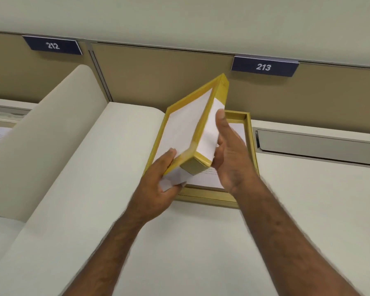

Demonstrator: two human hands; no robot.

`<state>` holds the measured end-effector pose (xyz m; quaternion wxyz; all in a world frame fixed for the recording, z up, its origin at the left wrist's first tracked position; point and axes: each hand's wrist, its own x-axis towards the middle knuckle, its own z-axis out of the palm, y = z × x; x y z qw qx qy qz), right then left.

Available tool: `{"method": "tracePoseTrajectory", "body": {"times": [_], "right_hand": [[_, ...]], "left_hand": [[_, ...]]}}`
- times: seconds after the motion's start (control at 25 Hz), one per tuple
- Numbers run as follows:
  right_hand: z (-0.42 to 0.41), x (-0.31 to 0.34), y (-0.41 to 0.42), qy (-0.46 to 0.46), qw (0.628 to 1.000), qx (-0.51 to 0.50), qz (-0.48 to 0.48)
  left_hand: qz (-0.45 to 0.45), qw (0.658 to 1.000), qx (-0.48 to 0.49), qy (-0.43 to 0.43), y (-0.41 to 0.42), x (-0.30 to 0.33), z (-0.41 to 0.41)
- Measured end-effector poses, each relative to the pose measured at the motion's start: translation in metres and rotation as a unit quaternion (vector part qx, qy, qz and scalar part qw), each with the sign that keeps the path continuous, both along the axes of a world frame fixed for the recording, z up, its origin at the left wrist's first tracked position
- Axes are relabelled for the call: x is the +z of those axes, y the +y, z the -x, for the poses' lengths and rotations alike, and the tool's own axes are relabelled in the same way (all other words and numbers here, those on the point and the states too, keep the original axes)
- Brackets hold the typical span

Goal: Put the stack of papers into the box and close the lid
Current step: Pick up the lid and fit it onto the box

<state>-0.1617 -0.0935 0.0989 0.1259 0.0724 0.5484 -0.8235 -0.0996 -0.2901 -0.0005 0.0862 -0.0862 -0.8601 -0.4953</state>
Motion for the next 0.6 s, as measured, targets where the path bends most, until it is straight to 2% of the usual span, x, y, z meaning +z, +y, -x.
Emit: {"method": "tracePoseTrajectory", "body": {"times": [0.2,0.28,0.36,0.48,0.6], "right_hand": [[0.013,-0.022,0.037,-0.037,0.995,-0.080,-0.047],[0.016,-0.032,0.050,-0.038,0.994,-0.094,-0.040],[0.016,-0.043,0.066,-0.036,0.992,-0.117,-0.032],[0.015,-0.066,0.091,-0.045,0.987,-0.146,-0.051],[0.018,-0.089,0.118,-0.080,0.973,-0.192,-0.101]], "left_hand": [[0.090,0.994,-0.058,0.016,0.013,-0.015,0.002],[0.127,0.991,-0.037,0.035,0.012,-0.022,0.003],[0.149,0.988,0.033,0.008,0.010,-0.029,0.004],[0.072,0.982,0.133,-0.115,0.007,-0.038,0.003],[0.014,0.972,0.153,-0.177,0.006,-0.047,0.008]]}}
